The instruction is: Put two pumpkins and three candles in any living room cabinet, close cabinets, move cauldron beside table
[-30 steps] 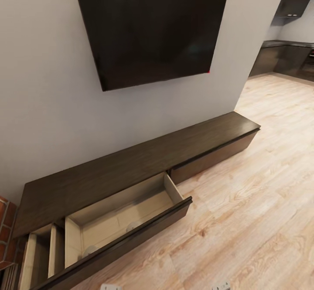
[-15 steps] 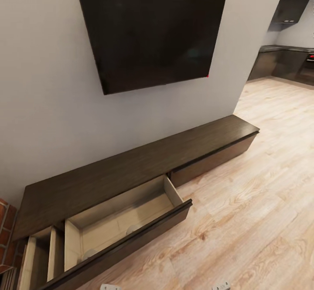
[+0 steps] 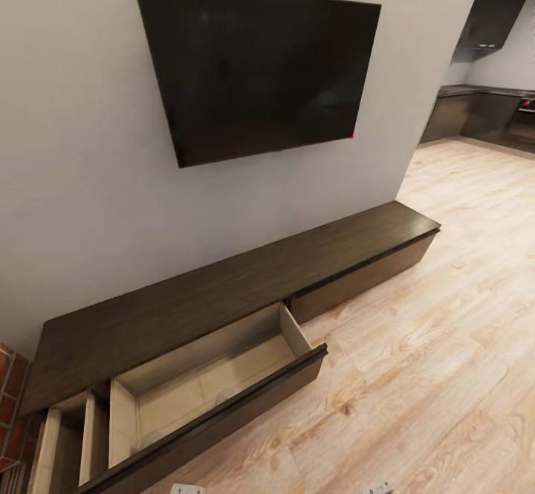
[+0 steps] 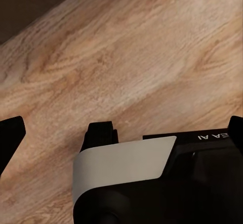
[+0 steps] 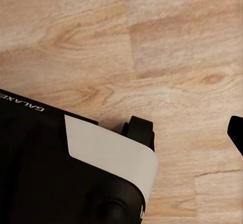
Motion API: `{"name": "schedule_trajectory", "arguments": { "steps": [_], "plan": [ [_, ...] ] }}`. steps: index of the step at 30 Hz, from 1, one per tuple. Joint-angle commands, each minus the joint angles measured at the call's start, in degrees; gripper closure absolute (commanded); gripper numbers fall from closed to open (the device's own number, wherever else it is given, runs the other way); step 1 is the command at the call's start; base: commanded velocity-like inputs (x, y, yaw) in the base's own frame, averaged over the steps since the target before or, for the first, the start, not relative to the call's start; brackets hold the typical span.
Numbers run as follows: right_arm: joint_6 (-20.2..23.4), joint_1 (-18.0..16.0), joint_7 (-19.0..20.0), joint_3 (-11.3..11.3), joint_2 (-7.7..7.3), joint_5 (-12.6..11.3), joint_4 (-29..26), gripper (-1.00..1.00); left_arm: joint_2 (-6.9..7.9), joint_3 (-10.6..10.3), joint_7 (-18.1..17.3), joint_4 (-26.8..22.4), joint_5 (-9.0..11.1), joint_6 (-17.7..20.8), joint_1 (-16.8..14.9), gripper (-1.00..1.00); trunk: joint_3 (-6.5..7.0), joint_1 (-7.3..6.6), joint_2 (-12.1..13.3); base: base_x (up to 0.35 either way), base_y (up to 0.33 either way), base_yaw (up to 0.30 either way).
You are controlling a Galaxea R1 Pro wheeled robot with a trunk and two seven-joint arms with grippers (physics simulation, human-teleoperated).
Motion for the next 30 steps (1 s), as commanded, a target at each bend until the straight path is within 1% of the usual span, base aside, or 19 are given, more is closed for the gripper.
{"name": "schedule_trajectory", "arguments": {
  "steps": [1, 6, 9, 30],
  "plan": [
    [0.0, 0.01, 0.0, 0.0, 0.0, 0.0, 0.0, -1.0, 0.0, 0.0, 0.0, 0.0, 0.0, 0.0, 0.0, -1.0, 0.1, 0.0, 0.0, 0.0, 0.0, 0.0],
    [0.07, 0.11, 0.0, 0.01, 0.03, 0.03, -0.04, -1.0, 0.0, 0.0, -0.01, 0.0, 0.0, 0.0, 0.0, -1.0, 0.49, 0.0, 0.0, 0.0, 0.0, -0.001],
    [0.11, 0.24, 0.0, 0.01, 0.04, 0.05, -0.06, -1.0, 0.0, 0.0, 0.0, 0.0, 0.0, 0.0, 0.0, -1.0, 0.6, 0.0, 0.0, 0.0, 0.0, -0.119],
    [0.18, 0.33, 0.0, 0.01, 0.04, 0.09, -0.02, -1.0, 0.0, 0.0, 0.0, 0.0, 0.0, 0.0, 0.0, -1.0, 1.65, 0.0, 0.0, 0.0, 0.0, -0.259]
  ]
}}
